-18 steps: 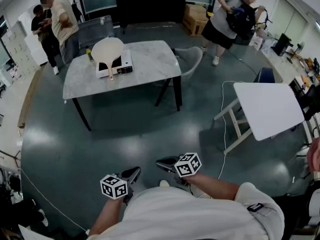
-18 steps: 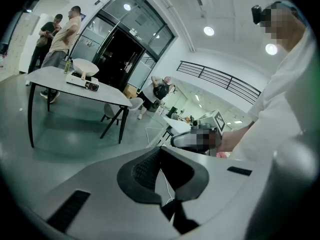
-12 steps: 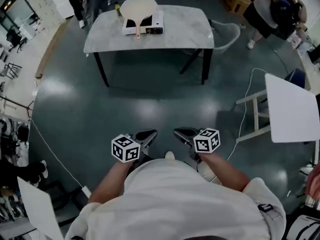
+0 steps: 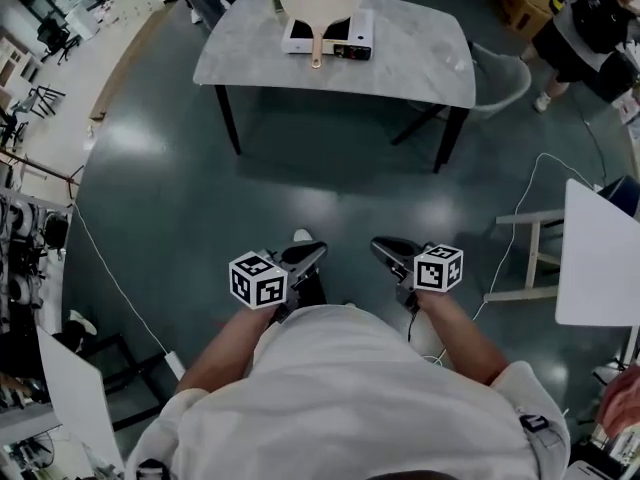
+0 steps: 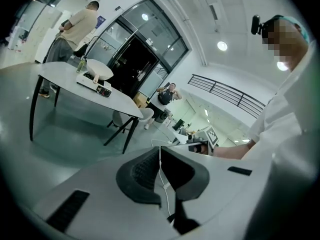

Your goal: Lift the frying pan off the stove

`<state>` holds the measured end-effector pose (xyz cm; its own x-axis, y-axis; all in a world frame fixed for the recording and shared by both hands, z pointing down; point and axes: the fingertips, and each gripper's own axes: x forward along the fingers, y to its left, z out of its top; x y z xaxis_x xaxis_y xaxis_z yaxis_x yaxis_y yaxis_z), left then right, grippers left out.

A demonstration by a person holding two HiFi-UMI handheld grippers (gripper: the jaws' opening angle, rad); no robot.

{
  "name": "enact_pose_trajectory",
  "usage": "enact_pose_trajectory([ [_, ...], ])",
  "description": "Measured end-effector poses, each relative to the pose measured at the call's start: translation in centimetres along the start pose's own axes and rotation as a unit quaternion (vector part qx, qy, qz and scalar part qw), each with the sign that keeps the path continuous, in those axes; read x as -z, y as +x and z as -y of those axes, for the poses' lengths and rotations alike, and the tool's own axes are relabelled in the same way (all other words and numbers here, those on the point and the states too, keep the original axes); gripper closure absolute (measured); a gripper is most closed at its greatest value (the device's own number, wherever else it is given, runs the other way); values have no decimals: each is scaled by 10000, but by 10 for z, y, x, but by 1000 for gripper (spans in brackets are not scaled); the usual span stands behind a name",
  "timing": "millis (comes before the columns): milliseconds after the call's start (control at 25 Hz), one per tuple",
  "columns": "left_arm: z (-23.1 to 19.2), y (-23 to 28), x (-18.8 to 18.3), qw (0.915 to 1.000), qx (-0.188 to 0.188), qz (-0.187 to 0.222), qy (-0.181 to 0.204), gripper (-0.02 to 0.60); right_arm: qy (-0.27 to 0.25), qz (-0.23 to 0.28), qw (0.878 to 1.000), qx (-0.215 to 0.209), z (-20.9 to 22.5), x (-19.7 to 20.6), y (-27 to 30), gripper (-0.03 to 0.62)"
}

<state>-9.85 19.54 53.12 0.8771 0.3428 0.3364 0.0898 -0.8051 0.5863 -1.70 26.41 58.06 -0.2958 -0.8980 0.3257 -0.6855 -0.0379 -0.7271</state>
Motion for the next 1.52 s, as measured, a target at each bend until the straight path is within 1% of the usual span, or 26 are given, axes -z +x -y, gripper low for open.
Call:
enact_pose_trajectory([
  [120,-40,8,-28,10000,78,-5,61,560,211,50,9997,135,20,-31,26,524],
  [240,-85,24,-71,9998,219,9,19,560,397,110,9987,299,41,-74,56,497],
  [320,-110,33,-101,9994,329,21,66,557,498,172,9979,384,53,-107,75,493],
  [360,-123,36,-117,9992,394,32,114,553,525,217,9975,422,59,-124,85,488],
  [440,-147,37,-145,9985,509,39,215,523,561,329,9967,483,69,-156,107,480],
  [520,-171,35,-169,9980,559,37,275,507,574,432,9960,538,78,-186,129,476],
  [600,-195,35,-189,9982,557,43,227,496,580,549,9951,578,86,-217,149,473],
  [720,-222,38,-205,9985,547,63,-15,473,639,615,9945,563,95,-252,171,465],
  [880,-259,57,-234,9982,469,194,-307,451,588,662,9952,405,122,-310,197,453],
  [1000,-287,78,-250,9979,333,263,-491,439,749,608,9948,333,155,-349,218,435],
  [1200,-338,117,-287,9953,8,406,-883,407,1102,649,9918,-66,211,-432,266,403],
  [1320,-364,146,-309,9929,-123,510,-1064,384,1220,487,9911,-220,239,-474,291,378],
  [1400,-381,163,-321,9923,-207,530,-1102,369,1188,364,9913,-428,253,-498,313,370],
  [1520,-406,189,-332,9897,-342,561,-1273,349,1312,129,9894,-608,276,-524,344,352],
])
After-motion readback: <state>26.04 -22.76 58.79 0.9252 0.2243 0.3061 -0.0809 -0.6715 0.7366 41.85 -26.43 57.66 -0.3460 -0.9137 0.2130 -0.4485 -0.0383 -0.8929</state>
